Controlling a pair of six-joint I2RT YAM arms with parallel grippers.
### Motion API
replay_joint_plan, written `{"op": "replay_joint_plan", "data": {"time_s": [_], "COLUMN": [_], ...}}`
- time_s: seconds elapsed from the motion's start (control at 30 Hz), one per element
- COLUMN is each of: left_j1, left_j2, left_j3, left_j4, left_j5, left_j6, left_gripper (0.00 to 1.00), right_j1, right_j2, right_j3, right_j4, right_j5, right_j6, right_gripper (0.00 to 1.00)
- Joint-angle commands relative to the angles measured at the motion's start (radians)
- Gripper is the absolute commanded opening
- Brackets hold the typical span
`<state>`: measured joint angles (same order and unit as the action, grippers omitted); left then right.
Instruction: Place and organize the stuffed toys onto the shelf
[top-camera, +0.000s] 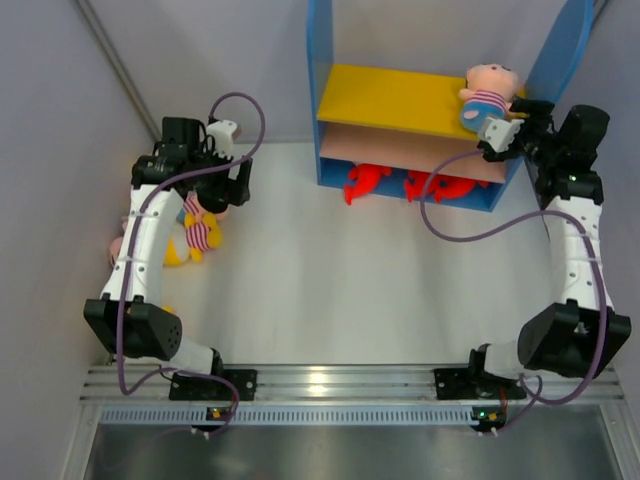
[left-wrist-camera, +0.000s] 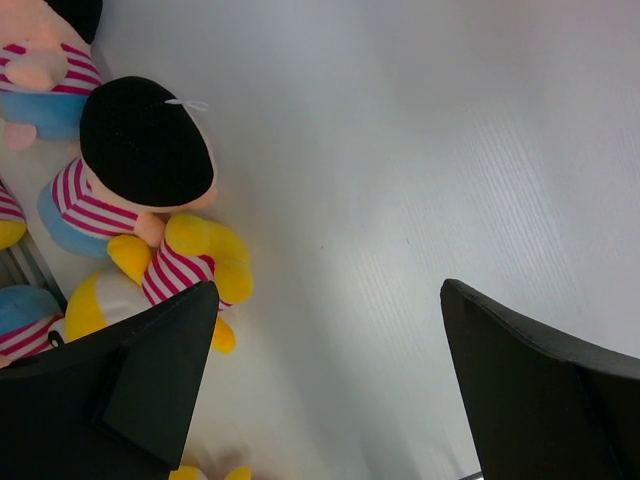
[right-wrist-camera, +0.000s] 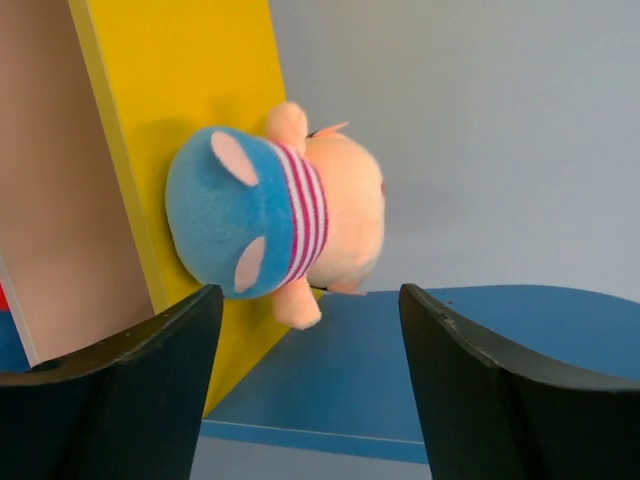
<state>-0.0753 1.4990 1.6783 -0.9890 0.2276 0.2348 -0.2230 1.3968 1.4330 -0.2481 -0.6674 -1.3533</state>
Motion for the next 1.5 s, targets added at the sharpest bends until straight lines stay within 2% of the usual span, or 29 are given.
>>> {"op": "replay_joint_plan", "data": {"time_s": [0.0, 0.1, 0.17, 0.2, 0.23, 0.3, 0.33, 0.47, 0.53, 0.57, 0.73, 0.83, 0.9, 1.13, 1.33, 1.43, 1.47], "left_j1": [0.000, -0.001, -0.001, -0.001, 0.000, -0.001, 0.000, 0.009, 0.028, 0.035, 0.146, 0.181, 0.184, 0.213, 0.223, 0.226, 0.227], "left_j2": [-0.011, -0.014, -0.020, -0.022, -0.023, -0.032, -0.034, -0.023, -0.016, -0.010, -0.017, -0.028, -0.028, -0.039, -0.052, -0.060, -0.065], "left_j3": [-0.020, -0.038, -0.061, -0.071, -0.086, -0.106, -0.130, -0.175, -0.186, -0.198, -0.236, -0.273, -0.288, -0.338, -0.354, -0.356, -0.359], "left_j4": [0.007, 0.007, 0.007, 0.007, 0.007, 0.009, 0.009, 0.012, 0.016, 0.023, 0.075, 0.105, 0.115, 0.154, 0.154, 0.154, 0.156], "left_j5": [0.007, -0.023, -0.043, -0.045, -0.050, -0.066, -0.074, -0.106, -0.114, -0.111, -0.109, -0.122, -0.168, -0.251, -0.249, -0.260, -0.260], "left_j6": [0.009, 0.015, 0.018, 0.018, 0.018, 0.021, 0.024, 0.026, 0.023, 0.021, 0.031, 0.054, 0.072, 0.098, 0.104, 0.104, 0.109], "left_gripper": [0.99, 0.99, 0.99, 0.99, 0.99, 0.99, 0.99, 0.99, 0.99, 0.99, 0.99, 0.99, 0.99, 0.99, 0.99, 0.99, 0.99], "right_j1": [0.037, 0.126, 0.204, 0.217, 0.275, 0.303, 0.327, 0.356, 0.358, 0.358, 0.358, 0.356, 0.356, 0.332, 0.315, 0.298, 0.294], "right_j2": [-0.073, -0.068, -0.059, -0.044, -0.029, 0.037, 0.063, 0.200, 0.269, 0.290, 0.421, 0.485, 0.505, 0.585, 0.528, 0.490, 0.485], "right_j3": [0.059, 0.104, 0.109, 0.115, 0.142, 0.191, 0.248, 0.368, 0.420, 0.437, 0.555, 0.615, 0.616, 0.653, 0.565, 0.521, 0.521], "right_j4": [-0.034, 0.012, 0.116, 0.223, 0.278, 0.314, 0.316, 0.276, 0.251, 0.224, 0.150, 0.092, 0.083, 0.011, -0.002, 0.021, 0.018], "right_j5": [-0.071, 0.001, 0.041, 0.052, 0.064, 0.132, 0.162, 0.371, 0.449, 0.512, 0.592, 0.624, 0.701, 0.801, 0.887, 0.868, 0.814], "right_j6": [0.080, 0.173, 0.314, 0.389, 0.548, 0.682, 0.791, 0.992, 1.077, 1.095, 1.221, 1.234, 1.231, 1.277, 1.252, 1.223, 1.215], "right_gripper": [0.75, 0.77, 0.79, 0.82, 0.84, 0.84, 0.82, 0.75, 0.68, 0.65, 0.55, 0.55, 0.55, 0.46, 0.45, 0.46, 0.47]}}
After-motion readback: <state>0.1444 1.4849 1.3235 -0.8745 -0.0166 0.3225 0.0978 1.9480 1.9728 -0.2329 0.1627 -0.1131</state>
